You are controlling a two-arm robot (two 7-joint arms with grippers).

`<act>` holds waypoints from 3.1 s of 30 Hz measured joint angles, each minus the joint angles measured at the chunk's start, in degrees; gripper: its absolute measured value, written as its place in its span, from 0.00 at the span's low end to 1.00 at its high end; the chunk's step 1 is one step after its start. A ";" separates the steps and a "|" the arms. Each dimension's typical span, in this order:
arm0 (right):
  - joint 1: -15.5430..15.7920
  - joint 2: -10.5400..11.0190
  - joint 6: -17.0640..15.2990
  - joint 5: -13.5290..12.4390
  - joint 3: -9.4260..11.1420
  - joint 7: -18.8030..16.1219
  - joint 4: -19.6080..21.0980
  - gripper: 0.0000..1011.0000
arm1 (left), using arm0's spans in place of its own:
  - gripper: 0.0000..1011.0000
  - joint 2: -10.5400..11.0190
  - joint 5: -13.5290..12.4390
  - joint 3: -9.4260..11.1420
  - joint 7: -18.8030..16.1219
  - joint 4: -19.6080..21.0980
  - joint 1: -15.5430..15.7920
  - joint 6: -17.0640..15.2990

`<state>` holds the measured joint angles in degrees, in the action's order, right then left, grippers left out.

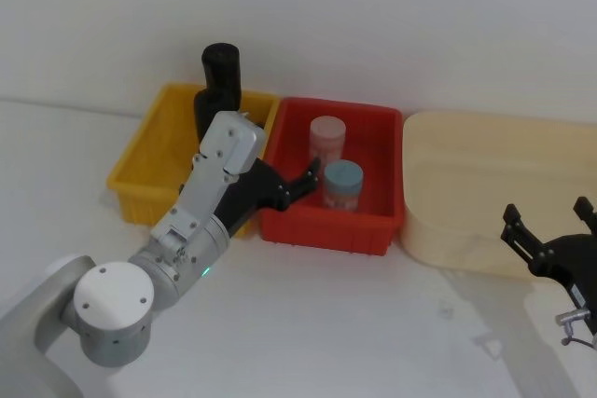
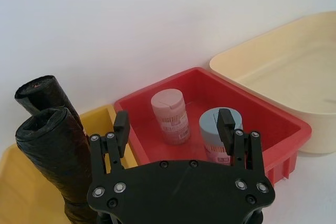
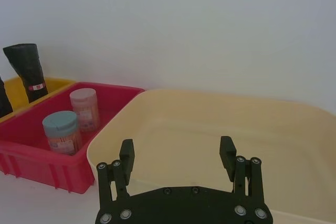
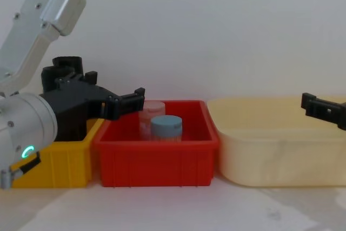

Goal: Pick up the garbage bag with the one hand and transfer it to the other hand.

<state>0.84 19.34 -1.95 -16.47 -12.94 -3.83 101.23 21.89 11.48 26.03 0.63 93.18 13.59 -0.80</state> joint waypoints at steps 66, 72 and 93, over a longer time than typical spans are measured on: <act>-24.59 -5.09 -13.43 -6.76 -9.78 -13.95 -11.90 0.99 | 0.99 8.33 19.45 -21.44 9.18 11.92 -5.69 -17.13; -27.00 -5.91 -14.17 -6.62 -11.42 -14.66 -14.12 0.99 | 0.99 8.34 21.02 -22.29 10.31 9.72 -4.96 -16.90; -31.00 -6.75 -14.78 -6.16 -14.25 -15.62 -18.60 0.99 | 0.99 9.80 20.78 -18.88 16.44 1.75 -1.01 -12.03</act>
<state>-30.16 12.59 -16.73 -22.62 -27.19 -19.44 82.63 31.70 32.27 7.15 17.06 94.92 12.58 -12.83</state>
